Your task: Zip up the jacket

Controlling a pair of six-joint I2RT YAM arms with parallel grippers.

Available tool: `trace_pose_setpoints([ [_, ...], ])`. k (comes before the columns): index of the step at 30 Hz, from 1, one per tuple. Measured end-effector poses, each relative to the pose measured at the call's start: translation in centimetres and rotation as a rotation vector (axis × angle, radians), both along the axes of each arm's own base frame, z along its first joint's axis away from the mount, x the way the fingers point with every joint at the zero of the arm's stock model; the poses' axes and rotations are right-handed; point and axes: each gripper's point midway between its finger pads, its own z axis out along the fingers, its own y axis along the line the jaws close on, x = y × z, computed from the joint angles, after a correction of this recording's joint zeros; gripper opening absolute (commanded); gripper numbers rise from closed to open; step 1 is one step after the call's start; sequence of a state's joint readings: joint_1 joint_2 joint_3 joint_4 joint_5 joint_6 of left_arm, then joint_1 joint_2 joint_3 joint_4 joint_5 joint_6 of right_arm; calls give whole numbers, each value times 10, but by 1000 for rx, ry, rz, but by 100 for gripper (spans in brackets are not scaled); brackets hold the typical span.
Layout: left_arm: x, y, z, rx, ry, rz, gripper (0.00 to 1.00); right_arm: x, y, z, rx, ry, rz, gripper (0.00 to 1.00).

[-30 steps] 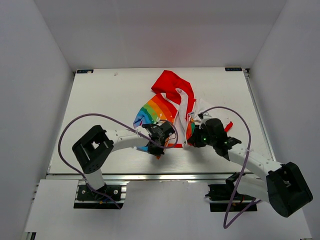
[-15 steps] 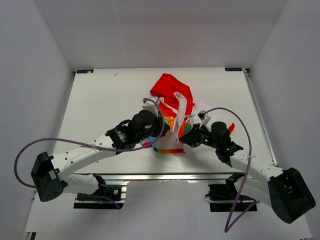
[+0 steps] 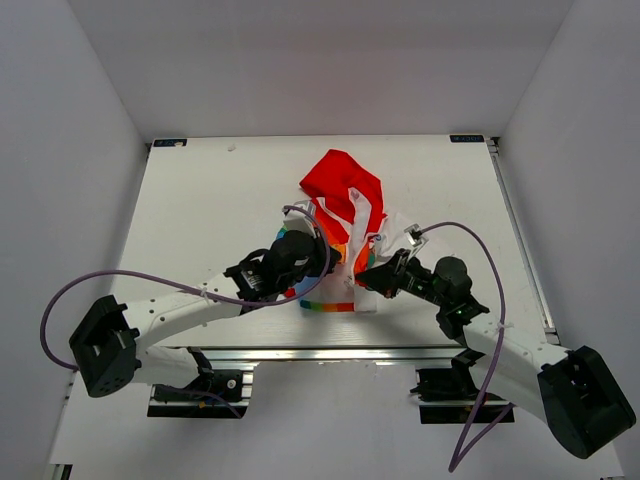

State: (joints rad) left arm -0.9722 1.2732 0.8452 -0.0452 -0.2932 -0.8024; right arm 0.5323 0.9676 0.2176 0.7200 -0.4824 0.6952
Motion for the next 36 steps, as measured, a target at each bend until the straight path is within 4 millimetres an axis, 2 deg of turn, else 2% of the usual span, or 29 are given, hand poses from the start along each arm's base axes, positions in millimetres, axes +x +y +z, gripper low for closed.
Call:
trace_pose_setpoints([
  [11, 5, -6, 13, -70, -25, 19, 0, 6, -2, 18, 65, -57, -40, 0],
  [17, 5, -5, 10, -71, -18, 23, 0, 12, -3, 28, 91, -90, -73, 0],
  [36, 4, -5, 8, -72, -15, 24, 0, 21, -5, 28, 101, -81, -119, 0],
])
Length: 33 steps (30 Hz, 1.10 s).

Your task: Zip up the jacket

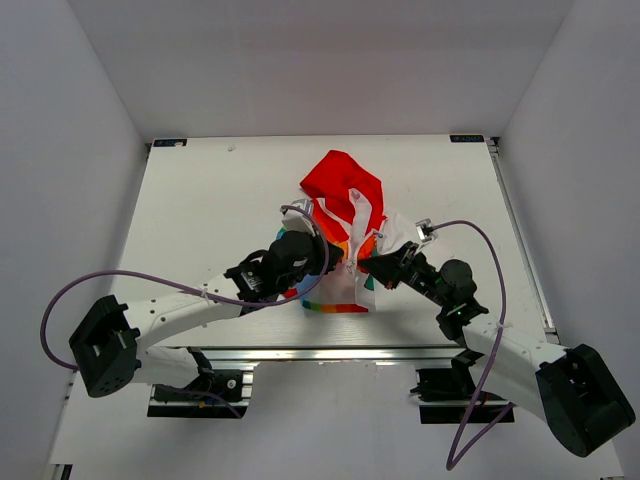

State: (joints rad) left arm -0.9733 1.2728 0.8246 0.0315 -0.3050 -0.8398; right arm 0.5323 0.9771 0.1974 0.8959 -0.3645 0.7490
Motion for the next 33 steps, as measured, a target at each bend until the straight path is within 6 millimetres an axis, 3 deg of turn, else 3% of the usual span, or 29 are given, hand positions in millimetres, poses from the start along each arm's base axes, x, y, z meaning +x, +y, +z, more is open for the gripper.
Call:
trace_pose_setpoints([
  [25, -8, -3, 0, 33, -33, 16, 0, 11, -1, -5, 16, 65, -60, 0],
  [33, -6, 0, -3, 61, -47, 22, 0, 11, -5, 2, 7, 43, -75, 0],
])
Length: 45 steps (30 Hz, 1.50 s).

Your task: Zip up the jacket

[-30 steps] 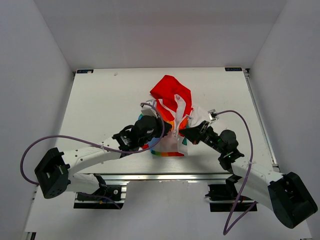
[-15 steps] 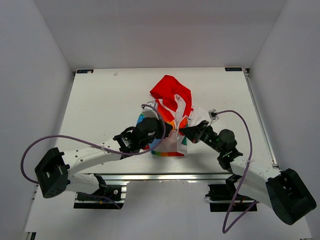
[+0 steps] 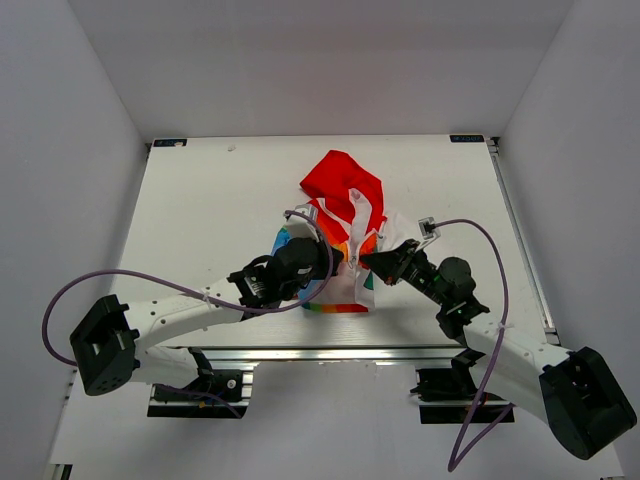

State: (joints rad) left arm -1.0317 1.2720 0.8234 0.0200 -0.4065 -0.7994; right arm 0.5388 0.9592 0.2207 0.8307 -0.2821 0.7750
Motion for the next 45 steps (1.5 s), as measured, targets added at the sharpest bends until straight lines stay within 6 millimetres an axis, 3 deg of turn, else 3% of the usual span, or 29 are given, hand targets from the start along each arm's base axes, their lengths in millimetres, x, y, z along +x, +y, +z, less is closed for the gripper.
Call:
trace_pose_setpoints([
  [16, -2, 1, 10, -26, -9, -5, 0, -2, 1, -3, -16, 11, 14, 0],
  [45, -2, -1, 7, -30, 1, -7, 0, -8, 3, 0, -8, 5, 45, 0],
])
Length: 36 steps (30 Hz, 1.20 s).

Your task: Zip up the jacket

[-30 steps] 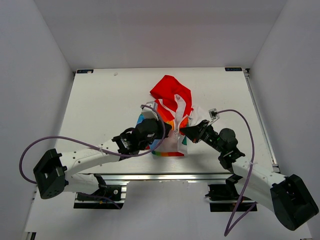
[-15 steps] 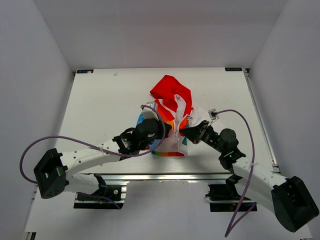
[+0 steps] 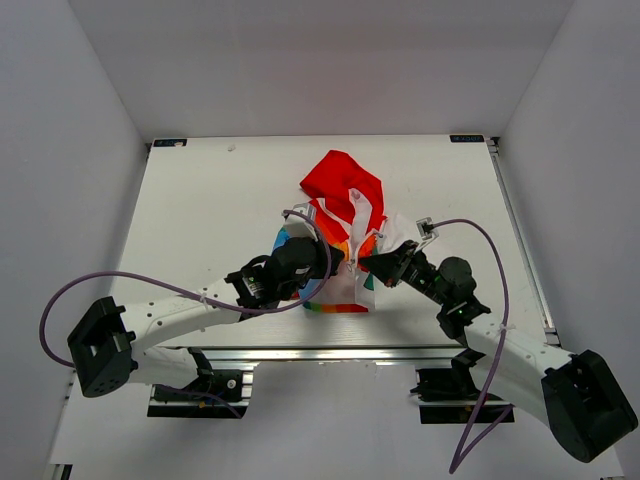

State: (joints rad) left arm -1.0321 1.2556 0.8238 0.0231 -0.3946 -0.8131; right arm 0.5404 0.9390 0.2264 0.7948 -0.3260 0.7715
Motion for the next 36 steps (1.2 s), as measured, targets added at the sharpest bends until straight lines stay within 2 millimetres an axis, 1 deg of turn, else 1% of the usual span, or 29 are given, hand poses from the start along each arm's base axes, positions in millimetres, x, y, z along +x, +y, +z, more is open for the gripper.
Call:
trace_pose_setpoints([
  [15, -5, -4, -1, -9, 16, -14, 0, 5, 1, 7, 26, -21, -24, 0],
  [20, -4, 0, -3, 3, 18, 9, 0, 2, -1, 5, 6, -21, -22, 0],
  [25, 0, 2, 1, 6, 12, 29, 0, -4, -2, 1, -28, -30, -5, 0],
  [31, 1, 1, 6, 0, 7, 33, 0, -9, 0, -4, -54, -34, 30, 0],
  [36, 1, 1, 3, 2, 11, 33, 0, -10, 0, -6, -59, -32, 35, 0],
])
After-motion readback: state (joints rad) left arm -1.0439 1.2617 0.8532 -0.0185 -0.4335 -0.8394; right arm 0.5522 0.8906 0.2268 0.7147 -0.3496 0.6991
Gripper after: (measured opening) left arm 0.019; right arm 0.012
